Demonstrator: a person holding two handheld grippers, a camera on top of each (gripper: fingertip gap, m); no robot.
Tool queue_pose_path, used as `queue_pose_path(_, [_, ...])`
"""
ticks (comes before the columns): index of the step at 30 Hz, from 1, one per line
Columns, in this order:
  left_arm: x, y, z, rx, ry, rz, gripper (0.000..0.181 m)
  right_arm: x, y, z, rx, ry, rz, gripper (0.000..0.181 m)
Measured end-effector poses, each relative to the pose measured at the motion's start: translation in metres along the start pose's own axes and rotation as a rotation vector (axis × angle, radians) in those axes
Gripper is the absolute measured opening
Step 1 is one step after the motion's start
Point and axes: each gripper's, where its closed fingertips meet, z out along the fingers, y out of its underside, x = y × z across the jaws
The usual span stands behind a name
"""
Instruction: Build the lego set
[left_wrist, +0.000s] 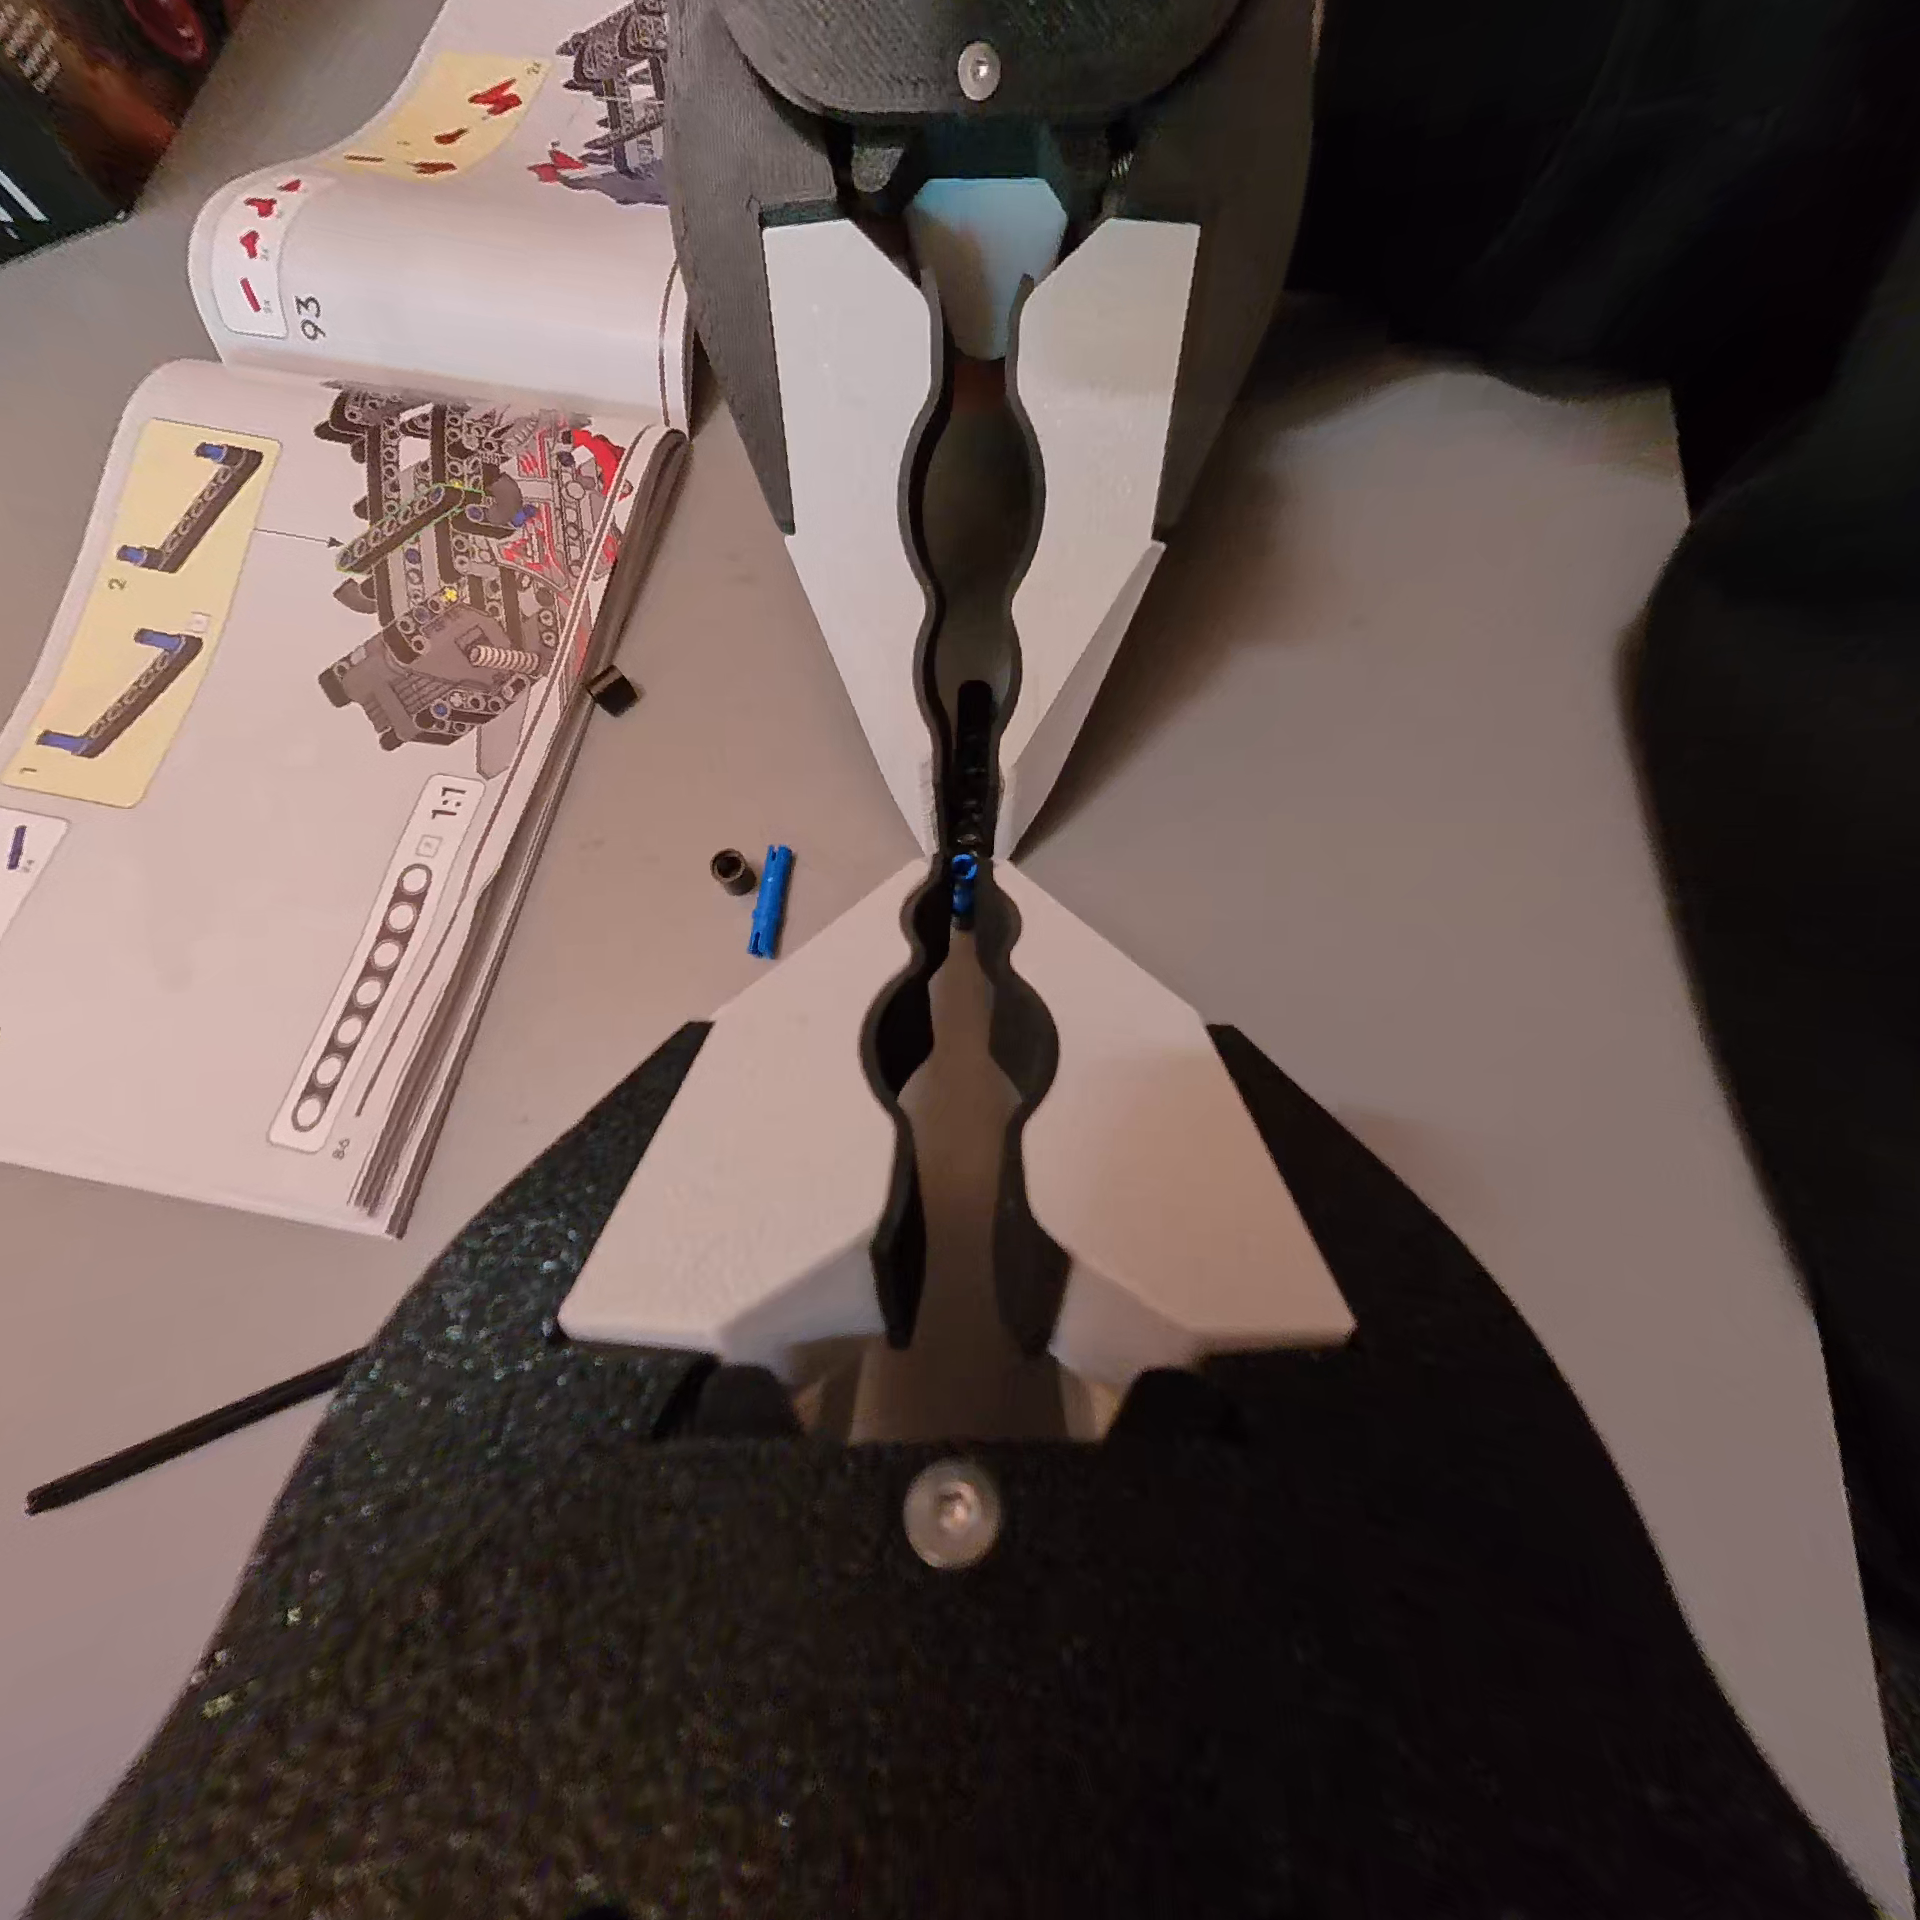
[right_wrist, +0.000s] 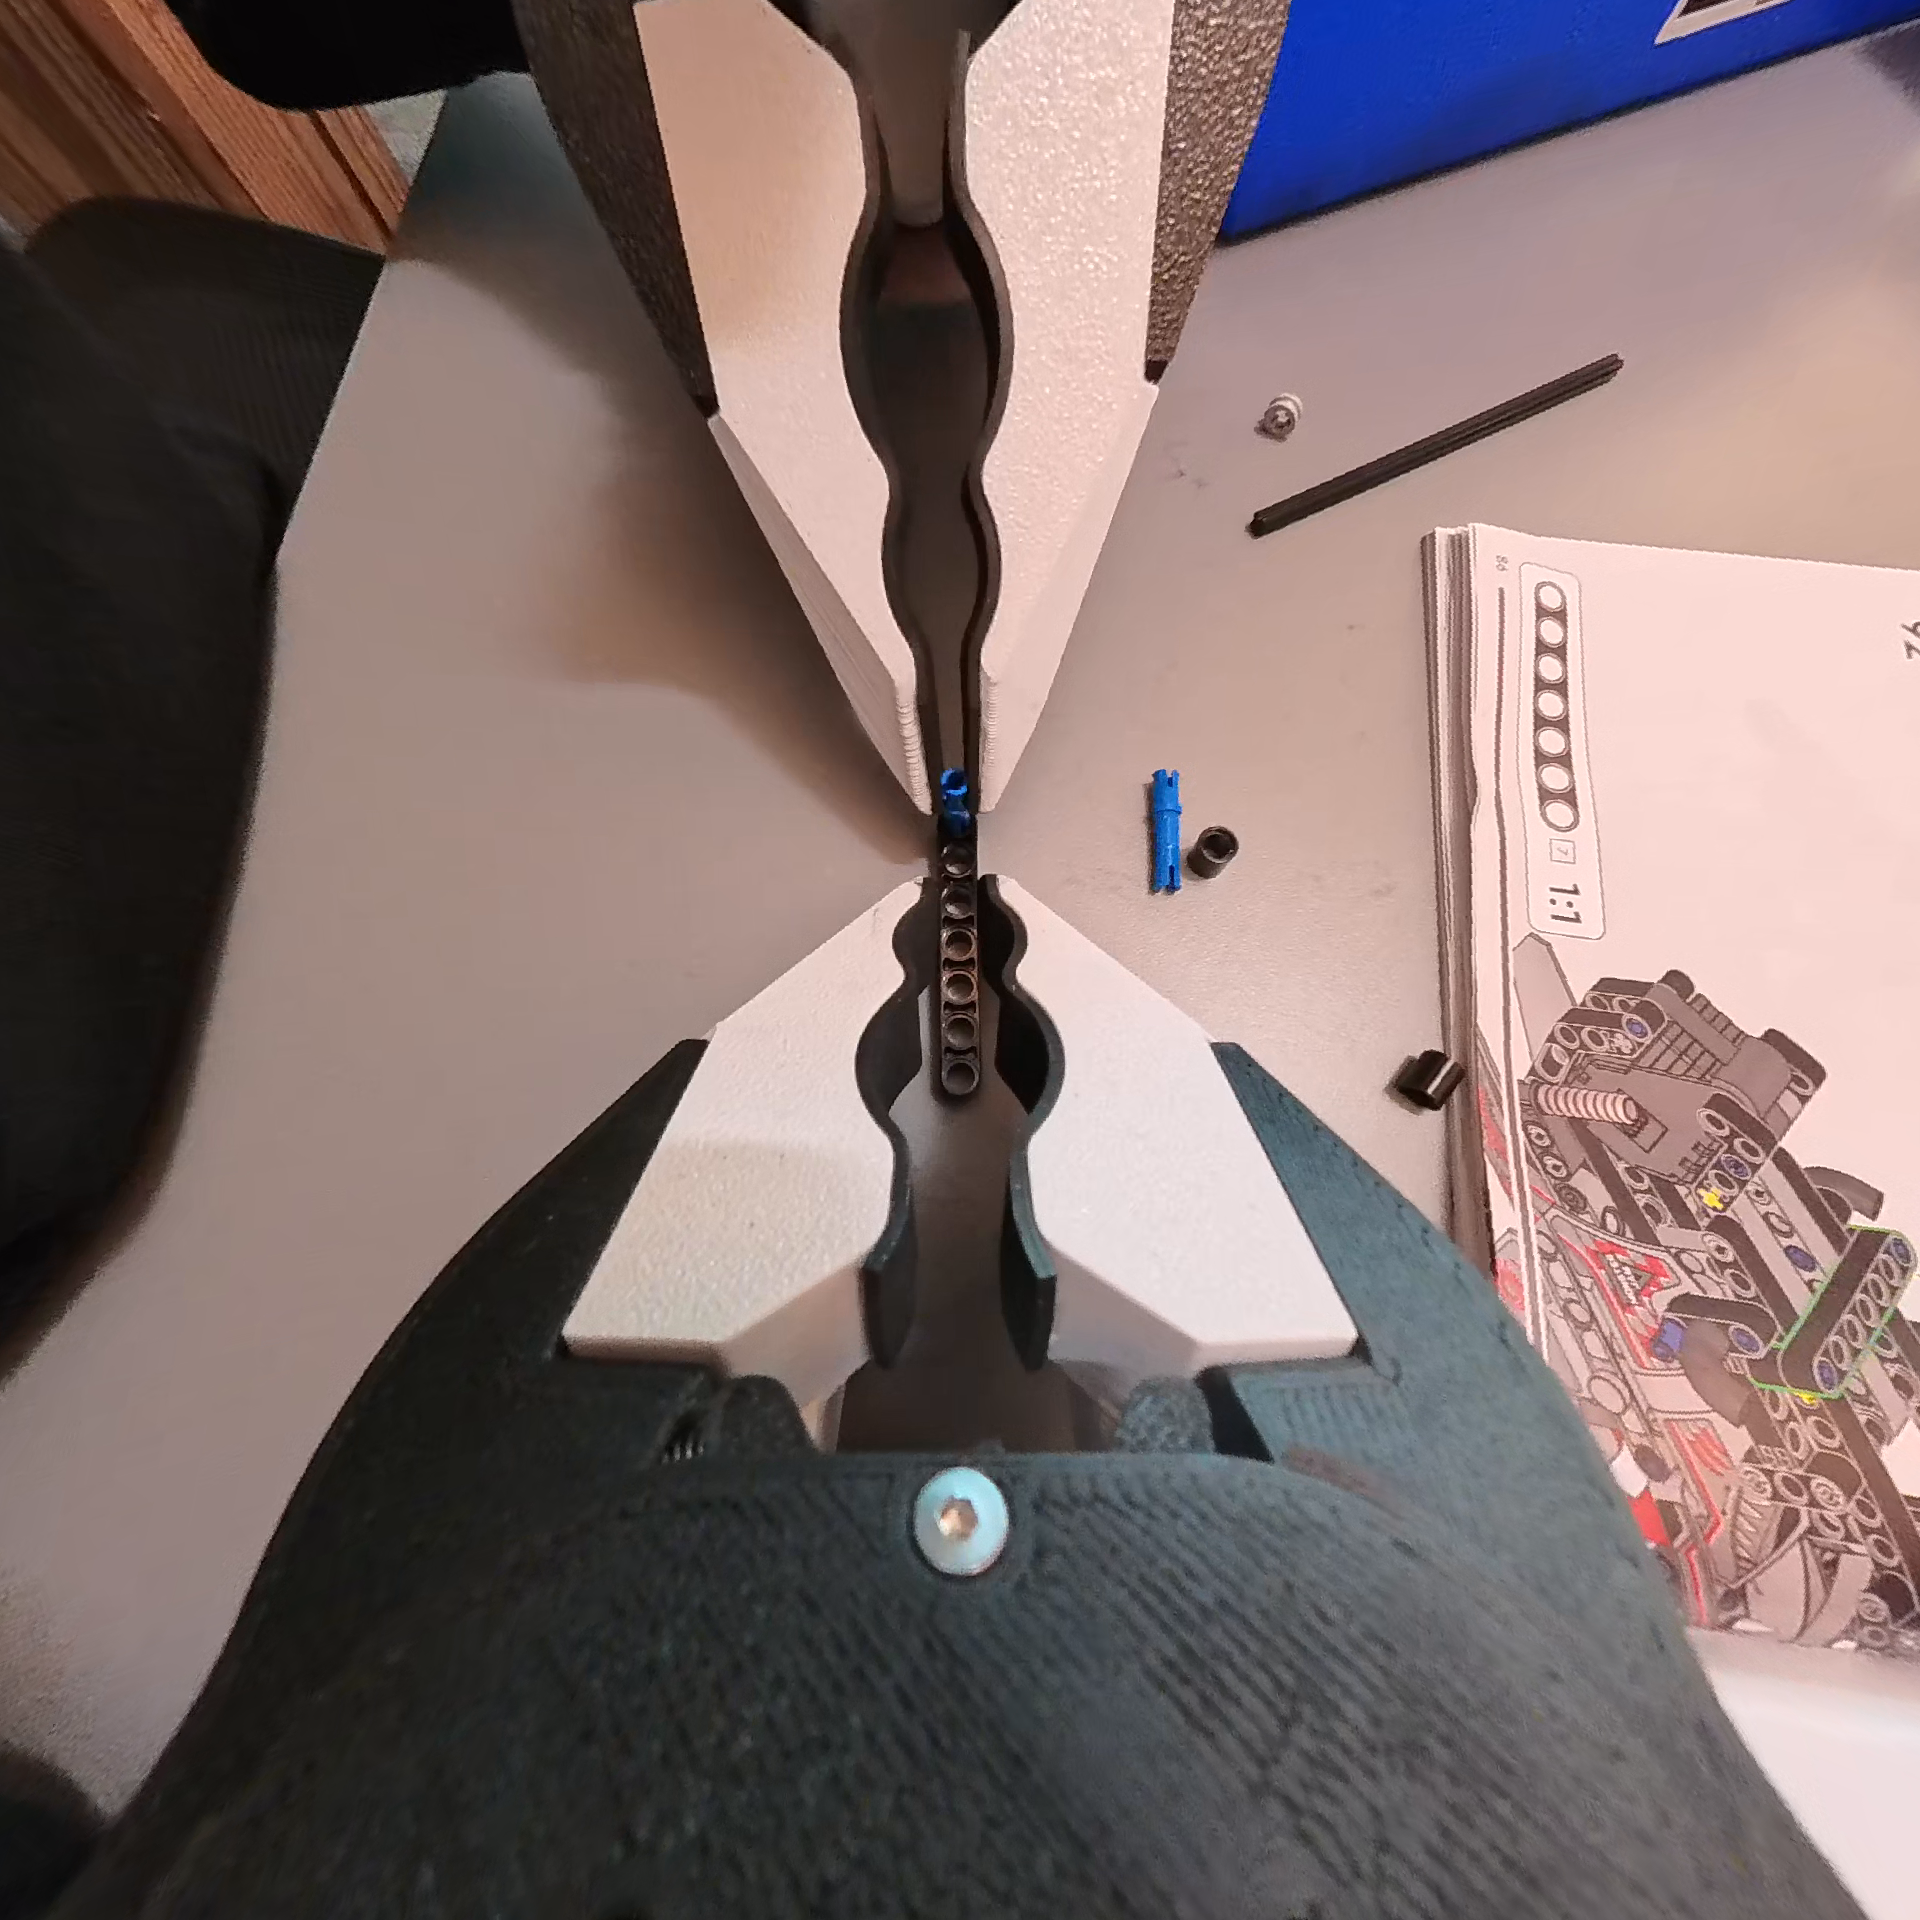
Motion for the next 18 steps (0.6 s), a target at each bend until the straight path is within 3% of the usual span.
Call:
queue_pose_path(1, [0.0,0.0,0.0,0.006,-0.001,-0.004,0.003,0.0,0.0,0.0,0.0,0.006,-0.003,0.007])
queue_pose_path(10, [-0.001,-0.003,0.0,0.049,-0.035,0.007,0.002,0.001,0.001,-0.003,0.002,0.07,-0.037,0.013])
queue_pose_path(13, [-0.004,-0.004,-0.001,0.063,-0.058,0.007,0.014,0.001,0.003,-0.007,0.008,0.105,-0.046,0.023])
queue_pose_path(18, [-0.008,-0.04,-0.022,0.227,-0.08,-0.075,0.019,0.001,0.005,-0.028,0.075,0.178,-0.004,0.037])
